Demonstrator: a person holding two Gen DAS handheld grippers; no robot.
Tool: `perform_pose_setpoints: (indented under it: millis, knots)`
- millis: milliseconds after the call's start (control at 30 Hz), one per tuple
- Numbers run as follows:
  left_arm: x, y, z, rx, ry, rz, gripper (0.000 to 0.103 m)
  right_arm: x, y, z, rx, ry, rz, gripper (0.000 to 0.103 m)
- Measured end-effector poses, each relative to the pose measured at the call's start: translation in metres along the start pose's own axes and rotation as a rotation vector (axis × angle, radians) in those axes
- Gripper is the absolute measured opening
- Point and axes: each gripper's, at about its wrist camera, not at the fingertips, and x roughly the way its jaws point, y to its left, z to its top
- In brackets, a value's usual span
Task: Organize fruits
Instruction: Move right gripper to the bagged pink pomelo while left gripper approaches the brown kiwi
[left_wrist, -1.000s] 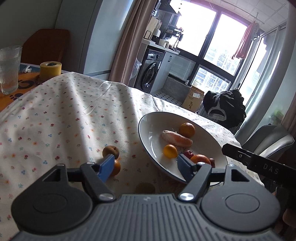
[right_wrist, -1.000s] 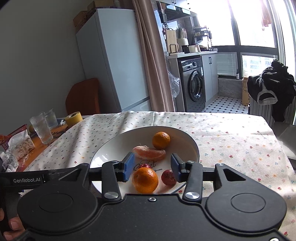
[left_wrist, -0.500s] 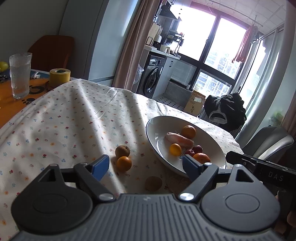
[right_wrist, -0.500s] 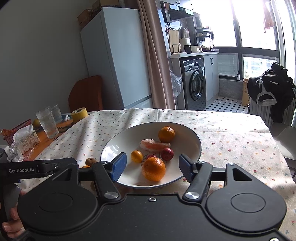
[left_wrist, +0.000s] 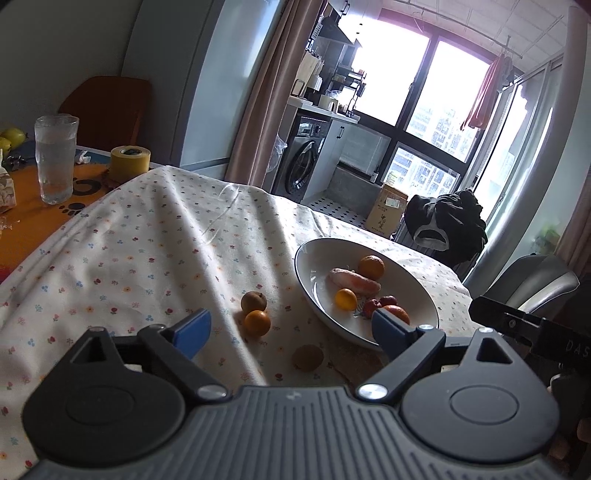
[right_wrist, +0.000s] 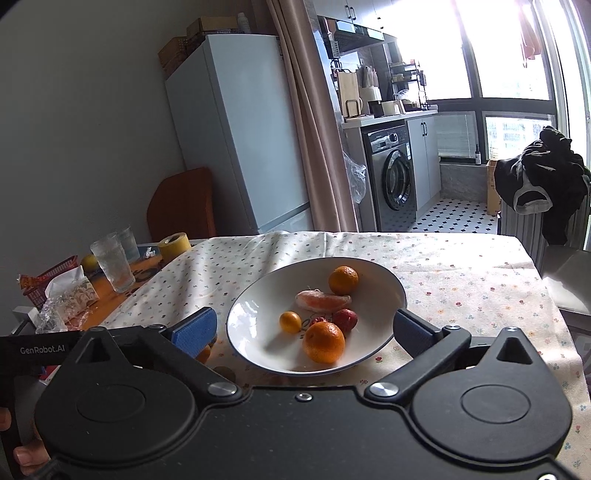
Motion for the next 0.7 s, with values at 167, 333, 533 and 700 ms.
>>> perform_pose_setpoints:
  millis: [167, 333, 533, 700]
  knots:
    - [-0.010, 0.002, 0.000, 0.018, 0.014, -0.002, 0.096, -0.007, 0.008, -0.001, -0.001, -0.005, 0.008, 0.103]
    - [-0.022, 0.008, 0.001, -0.010, 0.015, 0.010, 0.101, -0.013, 0.012, -0.004, -0.006, -0.004, 0.020, 0.103]
    - [-0.031, 0.011, 0.000, -0.010, -0.009, 0.013, 0.103, -0.016, 0.016, -0.004, -0.012, -0.001, 0.028, 0.103]
    - [-0.036, 0.017, 0.002, -0.018, -0.030, 0.026, 0.103, -0.015, 0.022, -0.004, -0.016, 0.014, 0.031, 0.103]
